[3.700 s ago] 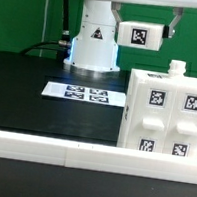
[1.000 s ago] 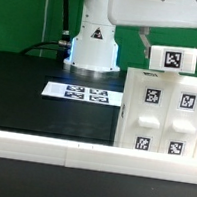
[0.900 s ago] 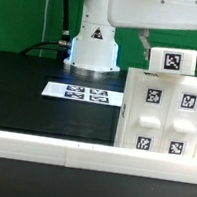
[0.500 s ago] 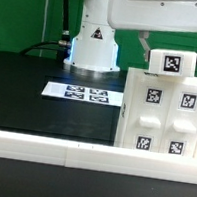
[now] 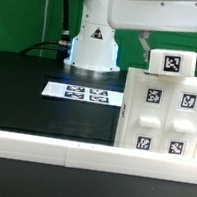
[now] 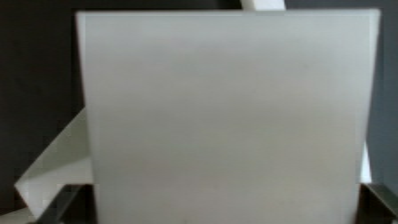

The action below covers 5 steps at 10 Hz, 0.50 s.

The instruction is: Assemble cabinet

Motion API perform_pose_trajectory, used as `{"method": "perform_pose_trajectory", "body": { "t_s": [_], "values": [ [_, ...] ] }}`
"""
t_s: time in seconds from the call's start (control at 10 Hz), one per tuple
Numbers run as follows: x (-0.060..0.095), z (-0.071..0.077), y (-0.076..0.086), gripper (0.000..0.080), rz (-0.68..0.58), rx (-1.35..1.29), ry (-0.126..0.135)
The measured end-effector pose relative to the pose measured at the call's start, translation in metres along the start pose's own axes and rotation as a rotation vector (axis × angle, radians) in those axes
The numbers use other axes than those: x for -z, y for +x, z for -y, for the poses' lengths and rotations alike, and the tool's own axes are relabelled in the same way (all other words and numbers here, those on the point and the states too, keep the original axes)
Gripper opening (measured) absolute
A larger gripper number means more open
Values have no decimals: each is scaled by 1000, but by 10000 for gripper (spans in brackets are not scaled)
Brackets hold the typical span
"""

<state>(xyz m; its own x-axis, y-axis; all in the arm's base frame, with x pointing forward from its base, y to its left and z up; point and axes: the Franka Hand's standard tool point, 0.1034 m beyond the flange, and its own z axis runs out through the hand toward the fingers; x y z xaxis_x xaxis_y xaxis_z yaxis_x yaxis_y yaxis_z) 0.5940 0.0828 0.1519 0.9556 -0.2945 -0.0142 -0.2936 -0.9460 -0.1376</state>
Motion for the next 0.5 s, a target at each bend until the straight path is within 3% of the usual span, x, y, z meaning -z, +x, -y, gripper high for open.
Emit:
{"method": "perform_pose_trajectory", "body": {
  "t_s": [0.5],
  "values": [
    [0,1,0,561,0,-188,1]
  ]
}}
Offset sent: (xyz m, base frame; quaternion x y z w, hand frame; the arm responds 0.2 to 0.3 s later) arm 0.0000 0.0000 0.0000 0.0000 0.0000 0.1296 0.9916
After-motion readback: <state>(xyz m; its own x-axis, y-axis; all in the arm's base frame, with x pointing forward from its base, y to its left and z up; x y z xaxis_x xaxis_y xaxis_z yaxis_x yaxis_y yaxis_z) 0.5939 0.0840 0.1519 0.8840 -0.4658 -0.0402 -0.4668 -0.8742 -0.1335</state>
